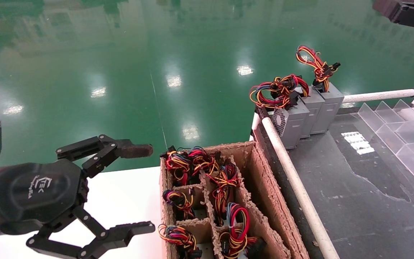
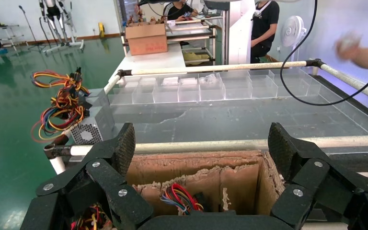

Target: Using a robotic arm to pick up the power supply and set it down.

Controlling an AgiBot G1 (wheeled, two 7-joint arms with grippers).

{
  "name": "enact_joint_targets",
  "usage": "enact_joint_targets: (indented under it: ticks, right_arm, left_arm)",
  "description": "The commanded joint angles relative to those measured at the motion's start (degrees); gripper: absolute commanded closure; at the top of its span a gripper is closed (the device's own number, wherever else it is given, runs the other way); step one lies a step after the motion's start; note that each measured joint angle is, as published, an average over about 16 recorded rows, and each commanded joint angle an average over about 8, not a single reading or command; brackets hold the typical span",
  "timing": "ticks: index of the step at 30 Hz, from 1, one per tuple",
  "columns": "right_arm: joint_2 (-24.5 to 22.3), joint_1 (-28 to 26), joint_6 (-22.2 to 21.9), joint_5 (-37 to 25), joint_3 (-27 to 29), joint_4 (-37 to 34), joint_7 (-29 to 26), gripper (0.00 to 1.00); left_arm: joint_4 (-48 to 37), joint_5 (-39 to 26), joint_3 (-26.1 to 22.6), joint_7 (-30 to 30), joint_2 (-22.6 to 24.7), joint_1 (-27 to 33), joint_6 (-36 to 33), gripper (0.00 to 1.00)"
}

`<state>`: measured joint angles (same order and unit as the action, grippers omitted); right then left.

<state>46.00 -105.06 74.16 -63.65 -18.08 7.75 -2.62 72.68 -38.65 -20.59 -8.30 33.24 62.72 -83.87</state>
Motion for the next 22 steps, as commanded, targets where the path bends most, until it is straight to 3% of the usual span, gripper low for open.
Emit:
enact_joint_targets:
  ticks: [1,22]
  right_arm:
    - [-0.42,1.67,0.44,0.84,0.08,2.52,-0.31,0.00]
    - [-4.54,17.98,4.77,9.01,0.85,27.21,-3.36,0.00]
  left_arm:
    - [0.00,0.00,0.00,0.00,0.00,0.00,0.00,0.00]
    - [-0.01,0.01,-0.02,0.01,0.00,0.01,0.00,0.00]
